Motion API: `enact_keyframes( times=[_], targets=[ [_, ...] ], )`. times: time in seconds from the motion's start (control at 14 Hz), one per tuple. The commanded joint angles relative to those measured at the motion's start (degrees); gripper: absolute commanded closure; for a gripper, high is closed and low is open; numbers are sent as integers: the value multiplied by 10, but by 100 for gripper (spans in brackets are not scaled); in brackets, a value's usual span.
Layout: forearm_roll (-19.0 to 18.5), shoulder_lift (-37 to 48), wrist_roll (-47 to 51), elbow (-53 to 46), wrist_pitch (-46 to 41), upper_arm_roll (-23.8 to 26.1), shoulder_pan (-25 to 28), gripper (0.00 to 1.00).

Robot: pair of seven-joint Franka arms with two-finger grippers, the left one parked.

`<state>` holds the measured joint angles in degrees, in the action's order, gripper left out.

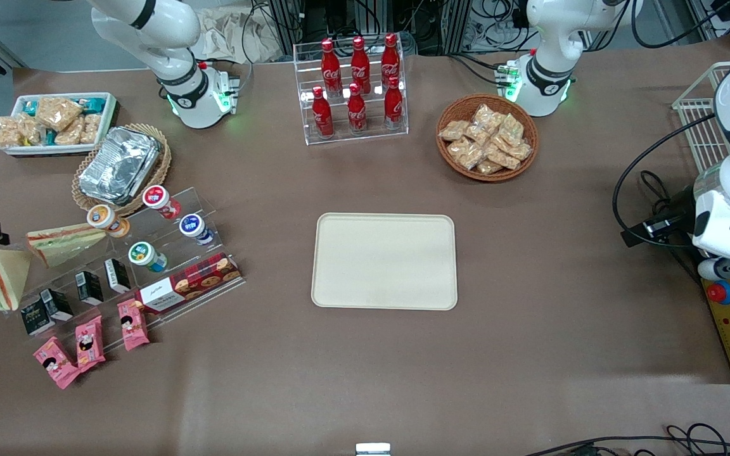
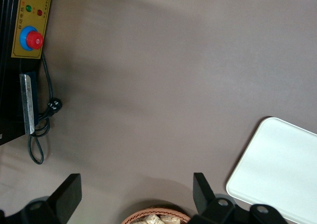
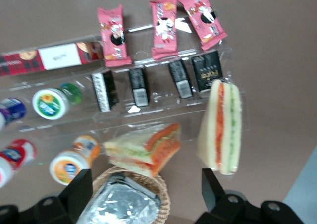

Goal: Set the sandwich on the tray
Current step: 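Move the right gripper down over the wrapped sandwich beside the rack, then close the right gripper on the plastic-wrapped sandwich and lift it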

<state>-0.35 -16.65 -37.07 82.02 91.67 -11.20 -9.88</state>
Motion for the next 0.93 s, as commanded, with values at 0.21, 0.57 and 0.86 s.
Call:
enact_keyframes(
  times=[0.21,0.57,0.86],
  targets=[
    [-8,14,-80,76,88,5,-49,2],
    [-3,-3,-125,92,123,6,-80,2],
    [-3,-20,-125,104,160,6,-87,2]
  ],
)
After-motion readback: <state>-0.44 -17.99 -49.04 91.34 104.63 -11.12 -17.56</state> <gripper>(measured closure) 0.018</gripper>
